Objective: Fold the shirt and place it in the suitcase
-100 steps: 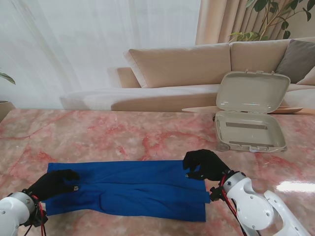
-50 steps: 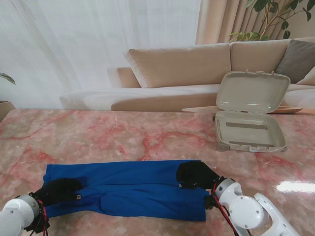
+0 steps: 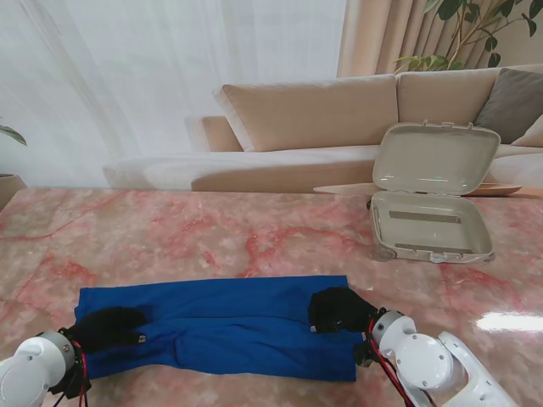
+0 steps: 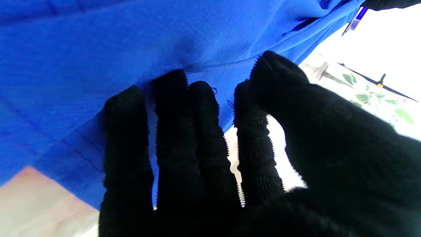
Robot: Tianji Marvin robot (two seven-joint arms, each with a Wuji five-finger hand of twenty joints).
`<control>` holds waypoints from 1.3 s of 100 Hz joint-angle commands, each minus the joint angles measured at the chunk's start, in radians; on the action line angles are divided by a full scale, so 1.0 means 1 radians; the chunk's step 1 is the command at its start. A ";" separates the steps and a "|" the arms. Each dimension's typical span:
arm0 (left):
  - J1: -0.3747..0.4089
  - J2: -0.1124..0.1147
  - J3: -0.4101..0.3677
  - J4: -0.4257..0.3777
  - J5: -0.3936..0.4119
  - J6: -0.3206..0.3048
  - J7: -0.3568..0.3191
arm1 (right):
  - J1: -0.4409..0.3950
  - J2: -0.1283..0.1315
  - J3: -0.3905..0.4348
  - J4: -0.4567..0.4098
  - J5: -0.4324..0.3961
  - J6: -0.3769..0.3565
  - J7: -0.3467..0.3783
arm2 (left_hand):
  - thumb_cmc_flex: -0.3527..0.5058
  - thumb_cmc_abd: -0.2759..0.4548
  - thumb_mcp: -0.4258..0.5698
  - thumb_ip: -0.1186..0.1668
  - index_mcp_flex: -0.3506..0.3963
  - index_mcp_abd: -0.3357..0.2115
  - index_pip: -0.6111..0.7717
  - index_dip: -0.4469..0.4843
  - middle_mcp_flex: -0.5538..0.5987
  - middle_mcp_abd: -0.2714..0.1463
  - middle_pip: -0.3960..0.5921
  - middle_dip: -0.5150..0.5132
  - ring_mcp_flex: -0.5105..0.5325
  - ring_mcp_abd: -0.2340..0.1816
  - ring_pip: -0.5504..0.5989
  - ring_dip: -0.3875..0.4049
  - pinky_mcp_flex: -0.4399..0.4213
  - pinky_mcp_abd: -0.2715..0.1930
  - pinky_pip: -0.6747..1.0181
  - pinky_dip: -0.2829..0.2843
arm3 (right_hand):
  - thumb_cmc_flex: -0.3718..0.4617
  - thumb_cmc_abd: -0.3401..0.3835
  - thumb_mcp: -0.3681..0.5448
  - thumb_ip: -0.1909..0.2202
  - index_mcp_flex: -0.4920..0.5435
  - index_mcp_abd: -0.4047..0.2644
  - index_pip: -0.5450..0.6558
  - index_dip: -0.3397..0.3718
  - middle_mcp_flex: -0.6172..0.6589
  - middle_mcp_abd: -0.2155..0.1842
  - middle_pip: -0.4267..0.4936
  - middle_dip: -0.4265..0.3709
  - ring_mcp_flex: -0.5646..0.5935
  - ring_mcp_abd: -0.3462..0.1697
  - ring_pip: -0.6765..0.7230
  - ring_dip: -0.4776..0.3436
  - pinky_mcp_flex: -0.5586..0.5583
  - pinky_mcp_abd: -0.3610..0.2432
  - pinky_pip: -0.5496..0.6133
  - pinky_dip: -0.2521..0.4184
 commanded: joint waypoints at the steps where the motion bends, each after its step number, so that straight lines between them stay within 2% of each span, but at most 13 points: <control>1: 0.013 -0.002 0.024 0.044 -0.004 0.005 -0.025 | -0.001 0.005 0.004 0.027 -0.012 0.026 0.021 | -0.007 0.030 -0.039 0.026 0.002 0.016 -0.019 -0.010 -0.024 0.011 -0.018 -0.013 -0.019 0.041 -0.137 -0.129 -0.019 0.015 -0.009 -0.002 | -0.026 -0.004 -0.017 0.033 0.013 0.003 -0.004 -0.012 0.024 0.022 -0.004 -0.017 0.018 0.090 -0.035 -0.031 -0.015 0.045 -0.009 -0.039; 26: -0.014 0.002 0.047 0.067 -0.012 0.001 -0.036 | 0.031 0.008 0.010 0.065 -0.041 0.067 0.034 | -0.005 0.030 -0.037 0.027 0.000 0.019 -0.019 -0.012 -0.026 0.010 -0.017 -0.015 -0.022 0.040 -0.139 -0.131 -0.020 0.013 -0.011 -0.003 | -0.054 -0.025 0.000 0.027 0.028 -0.015 0.001 -0.011 0.040 0.008 0.001 -0.020 0.021 0.079 -0.032 -0.036 -0.016 0.034 0.001 -0.052; 53: -0.063 0.001 0.083 0.101 -0.033 -0.028 -0.021 | 0.059 0.009 0.034 0.091 -0.103 0.092 0.024 | -0.006 0.026 -0.038 0.028 -0.015 0.021 -0.023 -0.017 -0.029 0.009 -0.013 -0.015 -0.024 0.041 -0.136 -0.130 -0.020 0.010 -0.015 -0.006 | -0.067 -0.047 0.038 0.011 0.033 -0.038 0.010 -0.007 0.046 -0.019 0.019 -0.018 0.020 0.045 -0.033 -0.047 -0.025 -0.012 0.008 -0.070; 92: -0.146 0.005 0.156 0.139 -0.078 -0.050 -0.029 | 0.071 0.019 0.097 0.099 -0.191 0.121 0.052 | -0.021 0.027 -0.038 0.028 -0.058 0.019 -0.086 -0.053 -0.040 0.015 -0.019 -0.021 -0.033 0.044 -0.139 -0.133 -0.028 0.011 -0.024 -0.013 | -0.055 -0.026 0.016 0.017 0.013 -0.030 0.005 -0.001 0.023 -0.011 0.021 -0.021 -0.007 0.048 -0.047 -0.057 -0.053 -0.020 -0.002 -0.079; 111: -0.146 0.003 0.152 0.122 -0.077 -0.045 -0.019 | 0.064 0.015 0.112 0.080 -0.196 0.124 0.032 | -0.024 0.028 -0.038 0.028 -0.055 0.022 -0.098 -0.060 -0.041 0.016 -0.022 -0.023 -0.035 0.045 -0.140 -0.134 -0.028 0.011 -0.026 -0.014 | -0.057 -0.024 0.001 0.022 0.009 -0.031 0.001 -0.001 0.020 -0.010 0.015 -0.025 -0.019 0.051 -0.053 -0.059 -0.073 -0.018 -0.004 -0.080; 130: -0.124 -0.006 0.124 0.082 -0.090 -0.045 0.013 | 0.034 0.010 0.146 0.012 -0.188 0.132 0.018 | -0.033 0.031 -0.041 0.027 -0.053 0.022 -0.111 -0.066 -0.040 0.018 -0.026 -0.026 -0.037 0.048 -0.143 -0.136 -0.031 0.011 -0.027 -0.016 | -0.082 -0.028 -0.011 0.019 0.004 -0.036 -0.005 -0.004 0.020 -0.015 0.001 -0.029 -0.032 0.059 -0.057 -0.055 -0.104 -0.003 0.000 -0.073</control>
